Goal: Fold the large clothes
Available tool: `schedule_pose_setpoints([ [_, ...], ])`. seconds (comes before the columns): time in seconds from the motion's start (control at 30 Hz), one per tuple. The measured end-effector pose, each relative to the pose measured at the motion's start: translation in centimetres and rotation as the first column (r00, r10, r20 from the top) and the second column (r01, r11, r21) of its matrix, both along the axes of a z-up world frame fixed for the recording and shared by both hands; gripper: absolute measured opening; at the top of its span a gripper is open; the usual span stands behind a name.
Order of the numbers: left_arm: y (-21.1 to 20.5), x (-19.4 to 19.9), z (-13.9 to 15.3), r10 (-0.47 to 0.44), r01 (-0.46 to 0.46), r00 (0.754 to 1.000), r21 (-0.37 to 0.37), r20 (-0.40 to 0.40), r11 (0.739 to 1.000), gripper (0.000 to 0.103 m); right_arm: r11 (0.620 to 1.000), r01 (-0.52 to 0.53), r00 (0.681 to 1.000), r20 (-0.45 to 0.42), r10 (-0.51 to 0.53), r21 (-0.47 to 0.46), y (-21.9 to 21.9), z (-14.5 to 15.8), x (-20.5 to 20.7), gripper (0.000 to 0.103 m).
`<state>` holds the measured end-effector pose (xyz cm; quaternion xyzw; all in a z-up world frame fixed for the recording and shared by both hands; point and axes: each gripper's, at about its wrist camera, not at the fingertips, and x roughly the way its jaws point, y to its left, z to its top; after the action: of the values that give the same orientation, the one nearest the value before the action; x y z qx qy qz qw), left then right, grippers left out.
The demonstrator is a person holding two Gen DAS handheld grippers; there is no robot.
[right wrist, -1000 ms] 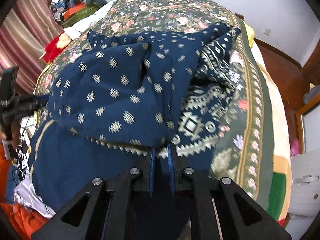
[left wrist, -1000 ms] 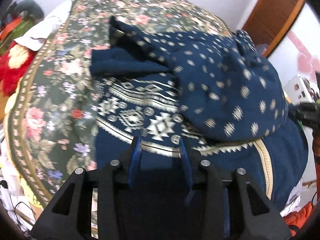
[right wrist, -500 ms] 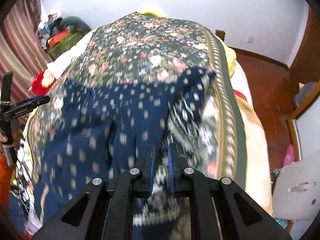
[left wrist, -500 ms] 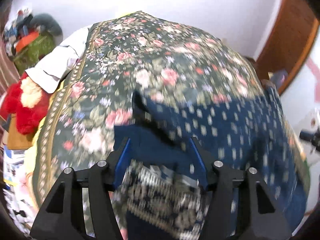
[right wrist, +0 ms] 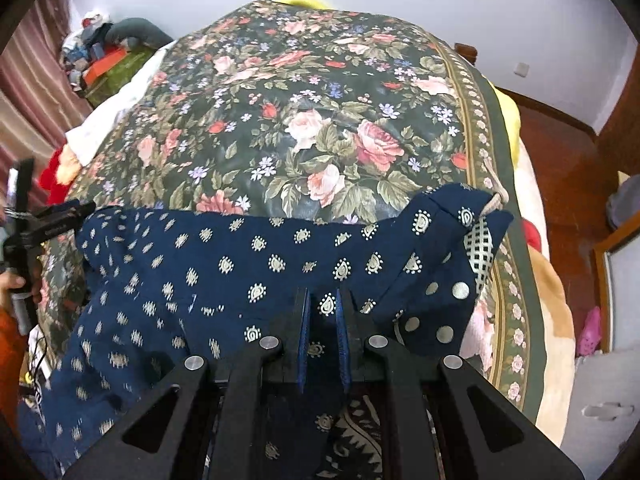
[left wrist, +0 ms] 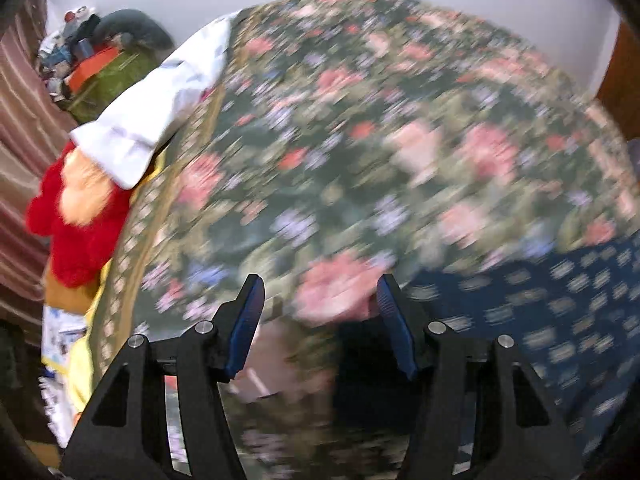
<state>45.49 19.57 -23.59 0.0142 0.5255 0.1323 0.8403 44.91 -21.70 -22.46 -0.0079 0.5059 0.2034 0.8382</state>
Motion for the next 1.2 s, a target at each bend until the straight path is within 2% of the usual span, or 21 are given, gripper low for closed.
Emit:
schedule_pose_setpoints([
  [0.07,1.4,-1.0,-1.2,0.009,-0.008,0.998,0.026,-0.057,1.000,0.058,1.000,0.000,1.000,0.012,-0.001,0.023,-0.7,0.7,-0.6,0.009],
  [0.13,2.4,-2.0,-1.4,0.012,-0.011,0.996,0.012,-0.083,1.000,0.058,0.999,0.021,0.999,0.032,-0.022,0.029,-1.4,1.7,-1.3,0.009],
  [0.2,2.7,-3.3,-0.1,-0.001,-0.001,0.999,-0.031,-0.051,1.000,0.058,0.999,0.054,0.995,0.081,-0.054,0.002,-2.1,3.0,-2.0,0.009],
  [0.3,2.1,-4.8,2.9,-0.032,0.036,0.999,-0.110,0.043,0.993,0.058,0.996,0.083,0.987,0.138,-0.077,-0.035,-2.9,4.4,-2.4,0.009],
  [0.37,1.4,-4.7,4.4,-0.038,0.055,0.995,-0.173,0.096,0.983,0.067,0.993,0.103,0.985,0.142,-0.094,-0.057,-3.0,4.4,-2.0,0.009],
  [0.43,0.5,-4.3,5.2,-0.031,0.060,0.991,-0.225,0.129,0.972,0.088,0.992,0.113,0.989,0.108,-0.106,-0.060,-2.9,3.3,-1.1,0.009],
  [0.47,-0.3,-3.8,5.2,-0.032,0.064,0.990,-0.239,0.135,0.969,0.093,0.989,0.120,0.989,0.103,-0.110,-0.091,-2.6,2.6,-0.8,0.009],
  [0.53,-1.6,-2.8,4.6,-0.047,0.074,0.991,-0.231,0.122,0.970,0.096,0.973,0.138,0.988,0.097,-0.122,-0.185,-2.0,0.7,0.1,0.009],
  [0.6,-2.5,-1.4,3.1,-0.055,0.068,0.996,-0.202,0.071,0.977,0.096,0.954,0.145,0.989,0.063,-0.133,-0.261,-1.8,-1.7,1.0,0.009],
  [0.73,-2.7,-0.2,-0.3,-0.010,0.009,1.000,-0.155,-0.003,0.988,0.096,0.953,0.163,0.985,0.096,-0.143,-0.254,-2.5,-2.3,0.8,0.009],
  [0.87,-3.1,-0.2,-3.4,-0.050,0.043,0.997,-0.106,-0.058,0.993,0.098,0.932,0.186,0.980,0.123,-0.155,-0.309,-3.1,-2.3,0.5,0.009],
  [0.93,-3.1,-0.6,-4.4,-0.052,0.047,0.998,-0.113,-0.041,0.992,0.101,0.925,0.203,0.977,0.131,-0.169,-0.320,-3.7,-2.4,0.3,0.009],
  [1.03,-2.2,-0.9,-4.7,-0.026,0.022,0.999,-0.161,-0.027,0.987,0.103,0.944,0.212,0.976,0.094,-0.195,-0.251,-5.0,-2.5,0.6,0.010],
  [1.1,-1.9,-0.7,-4.9,-0.029,0.023,0.999,-0.177,-0.031,0.984,0.103,0.948,0.210,0.977,0.083,-0.195,-0.240,-5.2,-2.6,0.9,0.010],
  [1.13,-2.0,-0.7,-5.0,-0.034,0.028,0.999,-0.173,-0.031,0.984,0.103,0.945,0.205,0.978,0.093,-0.187,-0.254,-5.0,-2.7,1.0,0.013],
  [1.17,-2.1,-0.7,-4.9,-0.042,0.036,0.999,-0.165,-0.032,0.986,0.103,0.935,0.203,0.978,0.113,-0.177,-0.291,-4.7,-2.9,1.0,0.029],
  [1.2,-2.1,-0.7,-4.9,-0.046,0.040,0.998,-0.160,-0.034,0.986,0.103,0.912,0.223,0.971,0.159,-0.178,-0.343,-4.5,-3.0,0.9,0.041],
])
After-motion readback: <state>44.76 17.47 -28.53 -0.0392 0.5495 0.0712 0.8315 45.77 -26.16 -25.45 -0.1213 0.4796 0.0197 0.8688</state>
